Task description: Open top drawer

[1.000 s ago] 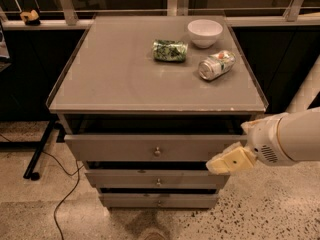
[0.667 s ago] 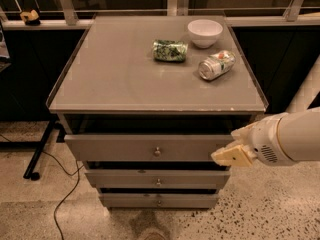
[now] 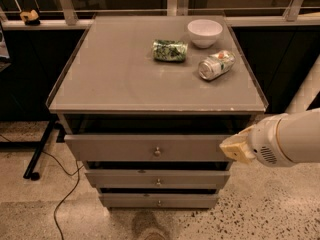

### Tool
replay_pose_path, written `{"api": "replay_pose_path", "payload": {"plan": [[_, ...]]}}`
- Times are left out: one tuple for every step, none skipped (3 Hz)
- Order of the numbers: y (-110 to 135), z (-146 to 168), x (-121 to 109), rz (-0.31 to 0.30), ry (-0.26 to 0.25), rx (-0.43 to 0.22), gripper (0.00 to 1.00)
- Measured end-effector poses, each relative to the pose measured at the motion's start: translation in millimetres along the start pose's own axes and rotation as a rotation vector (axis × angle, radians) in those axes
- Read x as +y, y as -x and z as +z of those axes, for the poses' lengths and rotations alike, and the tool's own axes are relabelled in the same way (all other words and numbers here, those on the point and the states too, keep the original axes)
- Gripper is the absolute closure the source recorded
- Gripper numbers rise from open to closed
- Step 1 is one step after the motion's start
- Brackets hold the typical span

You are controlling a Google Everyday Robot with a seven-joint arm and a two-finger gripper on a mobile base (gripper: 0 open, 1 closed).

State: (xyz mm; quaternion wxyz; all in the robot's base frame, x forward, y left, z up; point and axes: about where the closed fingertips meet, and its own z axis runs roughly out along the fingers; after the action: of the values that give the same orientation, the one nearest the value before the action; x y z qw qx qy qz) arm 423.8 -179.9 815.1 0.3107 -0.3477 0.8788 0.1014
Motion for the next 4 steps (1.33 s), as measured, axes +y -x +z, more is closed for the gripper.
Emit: {"api": "replay_pose_path", "payload": {"plan": [[-8,5,1,0.037,-0.039,-0.033,1.0],[-36,22,4,0.147,-0.101,-0.095,1.0],[-58,51,-4,0.247,-0.155,-0.131,1.0],[-67,75,-16,0.308,-0.189,-0.157,1.0]]}}
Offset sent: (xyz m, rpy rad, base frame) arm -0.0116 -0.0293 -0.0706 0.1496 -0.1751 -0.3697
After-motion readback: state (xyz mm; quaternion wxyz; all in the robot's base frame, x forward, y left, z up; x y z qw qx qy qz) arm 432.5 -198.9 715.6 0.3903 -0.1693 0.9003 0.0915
